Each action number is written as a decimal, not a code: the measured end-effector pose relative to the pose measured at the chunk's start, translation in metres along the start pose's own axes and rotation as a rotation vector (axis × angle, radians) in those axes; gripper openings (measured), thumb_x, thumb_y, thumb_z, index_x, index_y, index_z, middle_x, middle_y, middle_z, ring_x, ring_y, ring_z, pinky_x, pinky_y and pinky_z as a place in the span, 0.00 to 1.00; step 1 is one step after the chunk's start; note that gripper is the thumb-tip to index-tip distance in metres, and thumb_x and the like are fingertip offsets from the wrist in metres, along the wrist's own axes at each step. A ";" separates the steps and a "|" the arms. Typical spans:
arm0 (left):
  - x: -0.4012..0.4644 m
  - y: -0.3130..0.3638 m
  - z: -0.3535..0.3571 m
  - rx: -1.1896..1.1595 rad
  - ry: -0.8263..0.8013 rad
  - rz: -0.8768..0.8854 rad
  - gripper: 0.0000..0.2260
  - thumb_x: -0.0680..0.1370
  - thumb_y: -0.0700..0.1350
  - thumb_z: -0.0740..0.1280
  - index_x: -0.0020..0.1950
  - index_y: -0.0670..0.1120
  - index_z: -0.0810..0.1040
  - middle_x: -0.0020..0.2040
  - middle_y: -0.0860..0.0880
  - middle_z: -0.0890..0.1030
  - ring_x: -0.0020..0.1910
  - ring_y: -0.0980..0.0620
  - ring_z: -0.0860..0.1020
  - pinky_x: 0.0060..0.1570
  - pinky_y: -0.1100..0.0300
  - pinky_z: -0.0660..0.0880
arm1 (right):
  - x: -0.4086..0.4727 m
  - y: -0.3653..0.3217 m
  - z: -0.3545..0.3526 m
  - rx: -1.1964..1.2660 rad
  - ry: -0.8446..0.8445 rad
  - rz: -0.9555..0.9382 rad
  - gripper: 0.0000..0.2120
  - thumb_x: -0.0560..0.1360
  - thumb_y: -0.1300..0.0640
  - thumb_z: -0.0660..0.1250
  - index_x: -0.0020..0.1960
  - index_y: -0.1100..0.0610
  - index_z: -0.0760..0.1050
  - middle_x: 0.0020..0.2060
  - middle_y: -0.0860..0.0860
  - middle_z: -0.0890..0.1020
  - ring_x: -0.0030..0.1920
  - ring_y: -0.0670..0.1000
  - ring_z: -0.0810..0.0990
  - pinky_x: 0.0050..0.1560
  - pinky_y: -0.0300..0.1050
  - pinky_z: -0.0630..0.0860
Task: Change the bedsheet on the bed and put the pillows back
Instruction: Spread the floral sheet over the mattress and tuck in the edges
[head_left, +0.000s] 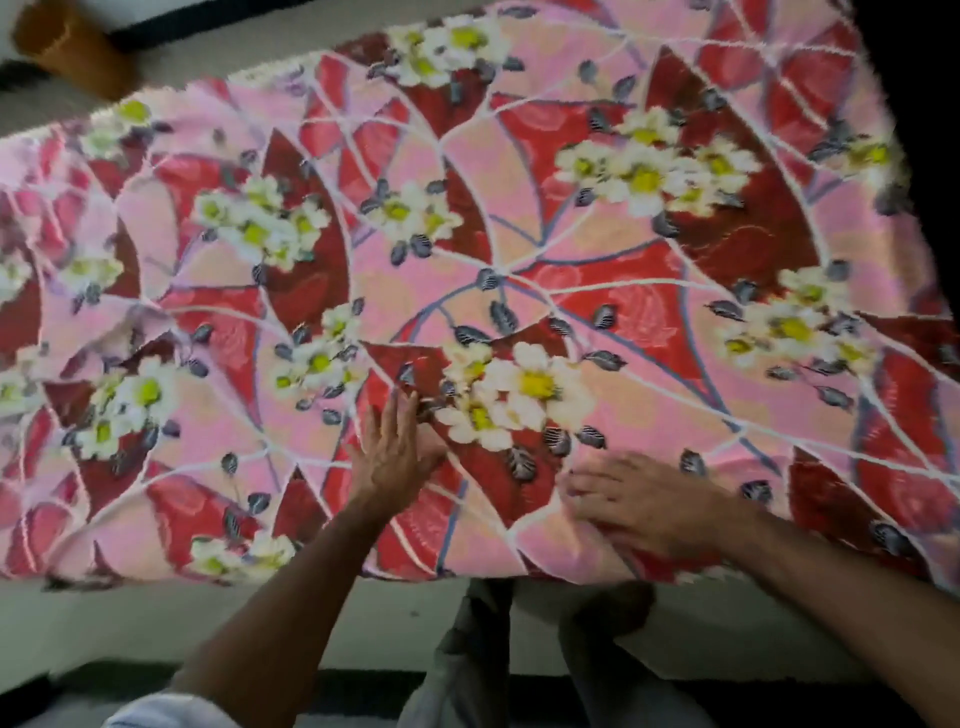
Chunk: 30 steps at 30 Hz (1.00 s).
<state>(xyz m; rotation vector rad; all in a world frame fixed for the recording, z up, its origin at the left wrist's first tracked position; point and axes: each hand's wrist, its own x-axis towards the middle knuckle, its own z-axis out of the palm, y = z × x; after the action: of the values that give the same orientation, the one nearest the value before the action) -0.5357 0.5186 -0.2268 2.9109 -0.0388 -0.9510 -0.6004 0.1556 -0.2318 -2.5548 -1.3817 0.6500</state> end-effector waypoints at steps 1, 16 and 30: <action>-0.001 -0.024 0.004 -0.017 0.004 -0.017 0.42 0.75 0.74 0.47 0.82 0.56 0.36 0.82 0.50 0.32 0.81 0.41 0.37 0.72 0.24 0.51 | 0.017 0.005 -0.009 0.013 -0.002 0.057 0.24 0.81 0.42 0.58 0.76 0.44 0.63 0.79 0.46 0.60 0.78 0.50 0.62 0.74 0.54 0.60; -0.080 -0.320 0.038 -0.235 0.149 -0.428 0.39 0.76 0.75 0.45 0.83 0.59 0.50 0.84 0.47 0.48 0.82 0.36 0.45 0.70 0.24 0.54 | 0.351 -0.111 -0.052 -0.180 -0.110 0.009 0.39 0.78 0.29 0.50 0.82 0.47 0.48 0.81 0.59 0.46 0.79 0.68 0.44 0.70 0.77 0.52; -0.099 -0.425 0.051 -0.394 0.212 -0.642 0.47 0.74 0.78 0.47 0.83 0.48 0.49 0.83 0.44 0.52 0.77 0.33 0.62 0.62 0.31 0.73 | 0.586 -0.085 -0.147 -0.005 -0.030 0.168 0.38 0.79 0.42 0.63 0.81 0.51 0.50 0.81 0.52 0.49 0.80 0.57 0.50 0.77 0.64 0.53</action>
<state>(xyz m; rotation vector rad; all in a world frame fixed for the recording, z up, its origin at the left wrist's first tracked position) -0.6462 0.9431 -0.2444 2.6440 1.0181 -0.5939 -0.3185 0.6970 -0.2451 -2.6961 -1.1869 0.7155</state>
